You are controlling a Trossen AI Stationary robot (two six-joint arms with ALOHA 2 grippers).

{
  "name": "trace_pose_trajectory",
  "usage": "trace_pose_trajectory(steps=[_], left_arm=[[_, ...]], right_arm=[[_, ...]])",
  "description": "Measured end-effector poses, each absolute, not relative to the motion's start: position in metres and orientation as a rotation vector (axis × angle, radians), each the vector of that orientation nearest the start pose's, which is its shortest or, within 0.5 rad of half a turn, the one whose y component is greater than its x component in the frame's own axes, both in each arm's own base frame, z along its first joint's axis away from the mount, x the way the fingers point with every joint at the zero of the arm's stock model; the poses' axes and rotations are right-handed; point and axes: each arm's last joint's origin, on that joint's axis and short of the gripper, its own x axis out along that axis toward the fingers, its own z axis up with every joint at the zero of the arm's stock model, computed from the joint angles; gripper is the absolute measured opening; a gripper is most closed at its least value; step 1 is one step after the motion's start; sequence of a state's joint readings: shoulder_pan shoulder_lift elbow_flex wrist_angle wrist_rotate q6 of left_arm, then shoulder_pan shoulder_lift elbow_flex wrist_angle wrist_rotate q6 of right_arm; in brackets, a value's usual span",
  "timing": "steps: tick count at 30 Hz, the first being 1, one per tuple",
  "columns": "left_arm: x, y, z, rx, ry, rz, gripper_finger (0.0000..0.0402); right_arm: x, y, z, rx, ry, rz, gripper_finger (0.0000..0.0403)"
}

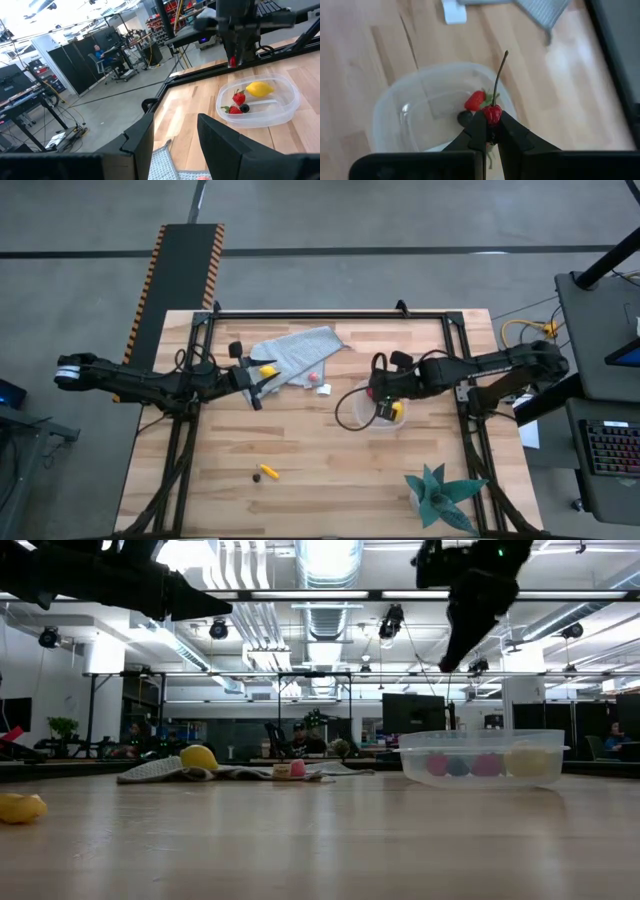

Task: Pick and placing Produce into tupperware
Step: Put the right cherry into the transparent container

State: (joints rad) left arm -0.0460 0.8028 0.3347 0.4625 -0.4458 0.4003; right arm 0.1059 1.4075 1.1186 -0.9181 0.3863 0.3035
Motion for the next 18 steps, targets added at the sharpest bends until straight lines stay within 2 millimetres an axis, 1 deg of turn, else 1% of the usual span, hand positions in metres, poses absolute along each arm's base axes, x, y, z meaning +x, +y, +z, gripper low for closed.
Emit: trace_pose_trajectory(steps=[7,10,14,18], left_arm=[[0.177,0.004,0.236,0.396,0.086,0.393,0.0137],[0.177,0.004,0.236,0.396,0.086,0.393,0.0137],[0.177,0.004,0.236,0.396,0.085,0.394,0.0137],[0.177,0.004,0.236,0.396,0.085,0.393,0.0137]], right_arm=[[0.249,0.003,0.228,0.056,1.124,-0.378,0.0018],[0.244,-0.002,0.214,0.067,1.157,-0.385,0.0018],[0.241,-0.009,0.201,0.082,1.171,-0.375,0.0018],[0.24,-0.017,0.194,0.083,1.164,-0.374,0.0018]])
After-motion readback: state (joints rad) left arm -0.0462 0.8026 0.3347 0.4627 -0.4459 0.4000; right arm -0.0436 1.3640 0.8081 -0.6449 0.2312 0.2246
